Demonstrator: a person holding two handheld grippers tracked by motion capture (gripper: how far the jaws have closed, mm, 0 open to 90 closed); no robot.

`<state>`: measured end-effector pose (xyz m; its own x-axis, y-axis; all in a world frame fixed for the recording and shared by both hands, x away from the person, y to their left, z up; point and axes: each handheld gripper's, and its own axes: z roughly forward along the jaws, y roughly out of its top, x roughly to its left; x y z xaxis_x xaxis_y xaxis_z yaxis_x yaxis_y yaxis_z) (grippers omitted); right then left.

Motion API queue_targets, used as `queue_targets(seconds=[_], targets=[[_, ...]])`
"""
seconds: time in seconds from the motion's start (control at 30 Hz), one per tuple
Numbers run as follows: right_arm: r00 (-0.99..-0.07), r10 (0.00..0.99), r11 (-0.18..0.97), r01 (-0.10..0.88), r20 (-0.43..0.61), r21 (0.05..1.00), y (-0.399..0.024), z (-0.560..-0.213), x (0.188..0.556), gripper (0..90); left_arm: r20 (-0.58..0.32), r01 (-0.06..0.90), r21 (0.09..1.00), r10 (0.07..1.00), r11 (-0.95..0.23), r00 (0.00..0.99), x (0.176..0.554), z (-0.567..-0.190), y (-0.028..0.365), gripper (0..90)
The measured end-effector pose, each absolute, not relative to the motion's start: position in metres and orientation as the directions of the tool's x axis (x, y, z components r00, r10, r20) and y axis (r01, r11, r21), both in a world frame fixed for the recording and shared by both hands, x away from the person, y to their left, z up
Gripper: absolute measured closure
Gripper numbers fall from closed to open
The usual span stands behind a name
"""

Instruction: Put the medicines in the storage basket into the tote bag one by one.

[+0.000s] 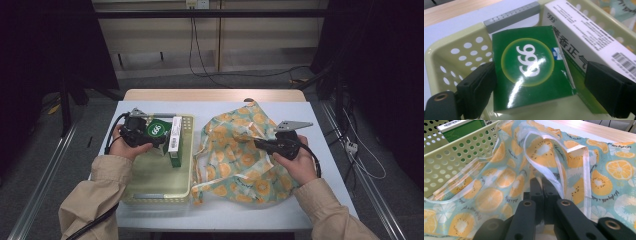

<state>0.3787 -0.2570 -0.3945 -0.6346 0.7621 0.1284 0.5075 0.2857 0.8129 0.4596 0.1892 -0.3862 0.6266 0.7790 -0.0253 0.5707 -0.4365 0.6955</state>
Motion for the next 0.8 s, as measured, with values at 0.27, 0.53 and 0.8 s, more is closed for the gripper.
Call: queue_targets(seconds=[0.27, 0.53, 0.8], targets=[[-0.636, 0.76, 0.287, 0.511, 0.132, 0.81, -0.257, -0.395, 0.38, 89.0, -0.004, 0.575, 0.699, 0.803, -0.424, 0.596, 0.466, -0.392, 0.185, 8.5], [-0.636, 0.76, 0.284, 0.513, 0.137, 0.81, -0.257, -0.397, 0.381, 89.0, -0.016, 0.622, 0.651, 0.812, -0.435, 0.584, 0.473, -0.41, 0.18, 6.9], [-0.636, 0.759, 0.283, 0.518, 0.142, 0.807, -0.258, -0.399, 0.383, 89.0, -0.012, 0.645, 0.63, 0.824, -0.433, 0.566, 0.472, -0.409, 0.18, 14.8]])
